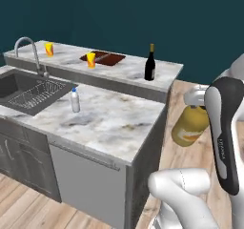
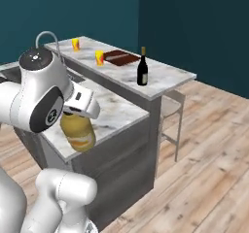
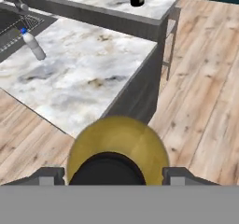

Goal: Place the drinks on the dining counter in a tight cluster.

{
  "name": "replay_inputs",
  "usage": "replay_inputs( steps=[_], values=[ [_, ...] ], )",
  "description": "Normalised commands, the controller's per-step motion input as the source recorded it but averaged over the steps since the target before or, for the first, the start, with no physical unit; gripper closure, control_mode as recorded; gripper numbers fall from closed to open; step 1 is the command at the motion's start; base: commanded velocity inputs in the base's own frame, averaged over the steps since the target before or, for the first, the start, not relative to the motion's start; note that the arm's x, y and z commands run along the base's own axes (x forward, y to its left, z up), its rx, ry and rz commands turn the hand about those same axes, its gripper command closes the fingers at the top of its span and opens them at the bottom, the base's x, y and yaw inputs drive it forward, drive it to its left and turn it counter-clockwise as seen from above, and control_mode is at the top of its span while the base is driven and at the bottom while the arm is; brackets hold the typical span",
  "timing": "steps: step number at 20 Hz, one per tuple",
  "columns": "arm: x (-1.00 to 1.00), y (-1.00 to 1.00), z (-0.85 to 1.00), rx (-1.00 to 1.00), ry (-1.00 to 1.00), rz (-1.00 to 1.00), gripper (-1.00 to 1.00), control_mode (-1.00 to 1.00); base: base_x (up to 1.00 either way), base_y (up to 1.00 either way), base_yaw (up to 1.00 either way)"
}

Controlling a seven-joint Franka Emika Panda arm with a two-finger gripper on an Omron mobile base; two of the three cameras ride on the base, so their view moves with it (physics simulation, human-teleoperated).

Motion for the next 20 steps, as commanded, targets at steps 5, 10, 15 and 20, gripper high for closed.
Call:
replay_inputs(
  steps=[5, 10, 15, 20],
  values=[
    [0.00, 0.00, 0.00, 0.00, 0.00, 0.00, 1.00, 1.00, 0.28, -1.00, 0.52],
    [0.00, 0.00, 0.00, 0.00, 0.00, 0.00, 1.00, 1.00, 0.46, -1.00, 0.31],
    [0.00, 0.00, 0.00, 0.00, 0.00, 0.00, 1.00, 1.00, 0.37, -1.00, 0.31],
    [0.00, 0.00, 0.00, 0.00, 0.00, 0.00, 1.00, 1.00, 0.30, -1.00, 0.32]
  ],
)
